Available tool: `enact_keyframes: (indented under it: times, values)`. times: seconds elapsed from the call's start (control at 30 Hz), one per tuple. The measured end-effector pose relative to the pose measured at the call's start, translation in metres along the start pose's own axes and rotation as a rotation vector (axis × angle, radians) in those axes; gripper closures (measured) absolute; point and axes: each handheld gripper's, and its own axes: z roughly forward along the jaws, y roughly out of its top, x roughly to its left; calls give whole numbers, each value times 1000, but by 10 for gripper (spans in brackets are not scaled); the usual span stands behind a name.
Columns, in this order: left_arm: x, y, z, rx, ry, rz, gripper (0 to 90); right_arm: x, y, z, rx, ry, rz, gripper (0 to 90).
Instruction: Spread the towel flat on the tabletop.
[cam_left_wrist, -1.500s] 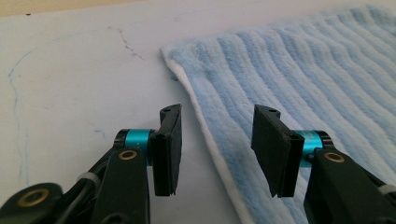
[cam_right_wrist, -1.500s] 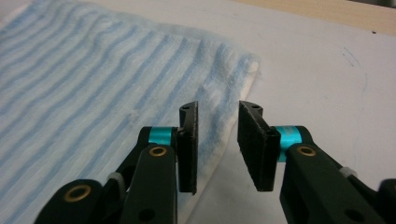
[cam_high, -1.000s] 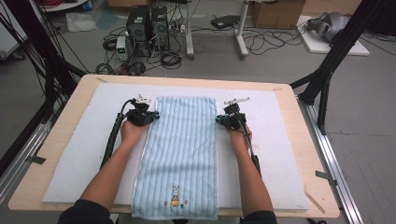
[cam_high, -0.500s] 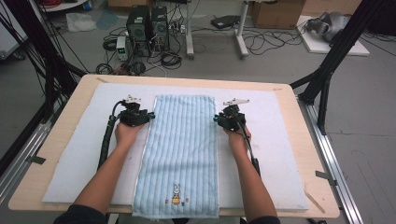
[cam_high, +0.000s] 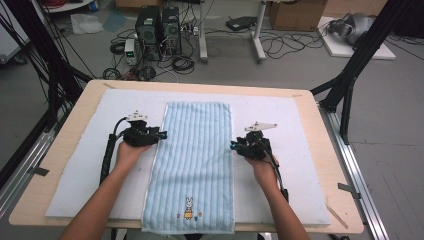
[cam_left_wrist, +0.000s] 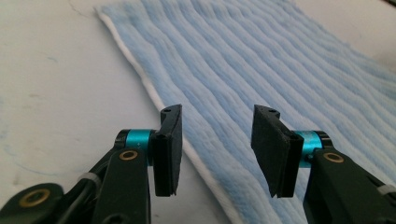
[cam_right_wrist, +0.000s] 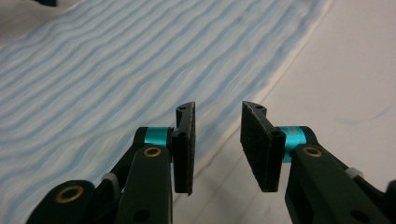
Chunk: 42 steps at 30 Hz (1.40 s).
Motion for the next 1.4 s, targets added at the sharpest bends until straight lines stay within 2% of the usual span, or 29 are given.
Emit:
enact_keyframes:
  times: [0.07, 0.1, 0.13, 0.17, 0.2, 0.23, 0.3, 0.33, 0.37, 0.4, 0.47, 0.5, 0.57, 0.67, 0.73, 0.83, 0.97, 1.03, 1.13, 1.2, 1.4]
  values:
    - [-4, -3, 5, 31, 8, 22, 560, 8, -7, 2, 29, 21, -4, 652]
    - [-6, -5, 8, 51, 13, 48, 595, 11, -10, 4, 40, 24, -17, 653]
    - [-11, -5, 9, 49, 62, 80, 679, 13, -13, 8, 57, 25, -24, 663]
    - [-12, -5, 8, 53, 73, 102, 788, 15, -15, 12, 85, 19, -35, 695]
    - [-15, -5, 9, 53, 93, 118, 859, 16, -16, 14, 86, 9, -50, 732]
    - [-16, -5, 10, 49, 115, 121, 869, 16, -15, 13, 89, -4, -51, 834]
    - [-17, -5, 11, 45, 155, 110, 875, 15, -14, 13, 93, -28, -76, 863]
    - [-16, -4, 12, 39, 174, 91, 875, 15, -14, 13, 93, -37, -66, 867]
    - [-15, -4, 12, 34, 189, 71, 875, 16, -13, 13, 90, -64, -76, 868]
    - [-13, -3, 12, 29, 197, 48, 875, 15, -13, 14, 85, -94, -96, 868]
    - [-11, -3, 11, 17, 200, 22, 847, 12, -12, 16, 71, -107, -75, 865]
    - [-10, -4, 10, 10, 192, 12, 793, 11, -13, 15, 66, -114, -64, 851]
    - [-7, -4, 7, -2, 155, -12, 600, 11, -13, 13, 51, -101, -56, 755]
    - [-7, -8, -2, -17, 130, 2, 561, 11, -13, 4, 23, -69, -35, 707]
    - [-7, -12, -10, -40, 111, -1, 558, 11, -15, -4, -1, -61, -33, 695]
    - [-9, -18, -23, -66, 81, -3, 537, 13, -21, -12, 0, -26, -30, 666]
    - [-17, -28, -40, -76, 53, 6, 537, 19, -33, -17, 14, -8, -33, 649]
    - [-21, -35, -48, -69, 38, 11, 546, 22, -36, -20, 12, 0, -20, 647]
    - [-27, -47, -59, -68, 24, 9, 579, 31, -43, -26, 13, 18, -20, 657]
    - [-30, -53, -63, -61, 22, 15, 587, 40, -47, -29, 20, 43, -34, 679]
    - [-37, -61, -72, -66, 11, 14, 591, 70, -60, -33, 79, 91, -135, 752]
